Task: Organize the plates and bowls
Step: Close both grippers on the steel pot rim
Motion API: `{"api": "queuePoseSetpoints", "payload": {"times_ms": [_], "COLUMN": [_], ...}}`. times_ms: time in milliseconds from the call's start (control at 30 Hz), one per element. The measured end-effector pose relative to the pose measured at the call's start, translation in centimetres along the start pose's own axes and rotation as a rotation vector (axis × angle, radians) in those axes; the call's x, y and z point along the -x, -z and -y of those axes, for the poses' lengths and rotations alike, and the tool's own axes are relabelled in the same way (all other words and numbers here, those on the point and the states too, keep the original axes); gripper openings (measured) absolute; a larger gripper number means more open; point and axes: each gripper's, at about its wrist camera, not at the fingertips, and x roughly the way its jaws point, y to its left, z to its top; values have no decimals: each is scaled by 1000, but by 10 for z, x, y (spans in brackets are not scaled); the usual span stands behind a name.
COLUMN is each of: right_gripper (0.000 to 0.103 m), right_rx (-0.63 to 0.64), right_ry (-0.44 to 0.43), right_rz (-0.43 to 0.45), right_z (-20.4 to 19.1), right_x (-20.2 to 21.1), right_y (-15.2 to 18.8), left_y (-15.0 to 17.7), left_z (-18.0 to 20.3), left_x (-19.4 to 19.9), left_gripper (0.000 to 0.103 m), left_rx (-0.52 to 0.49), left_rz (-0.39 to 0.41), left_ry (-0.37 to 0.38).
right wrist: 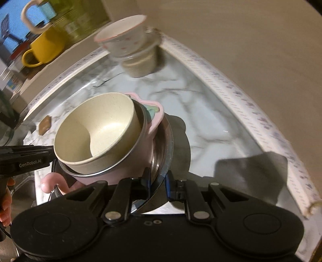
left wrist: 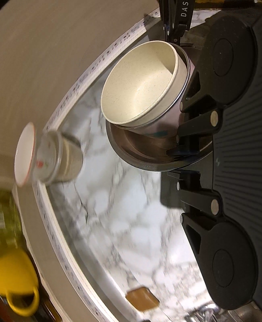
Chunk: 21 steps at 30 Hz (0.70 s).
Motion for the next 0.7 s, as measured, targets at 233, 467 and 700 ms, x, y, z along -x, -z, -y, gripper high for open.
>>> {"api": "queuePoseSetpoints", "payload": {"times_ms": [233,467,700], "right_gripper": [15,15,16], "right_rx": [-42,-74,-90], "right_ry": [43,56,66], "right_rz": [12,23,28], "right_z": [32,51,65], "right_x": [12,20,22], "right_y": [15,26,35], "left_y": [-1,-2,-1], "left_z": [31,51,63], "left_x": [-9,-15,-20], "left_gripper": [12,12,12], "left_rx": [-53,-86,-101], "left_rz": [-8,-20,-29], "left_ry": [23,34,41]}}
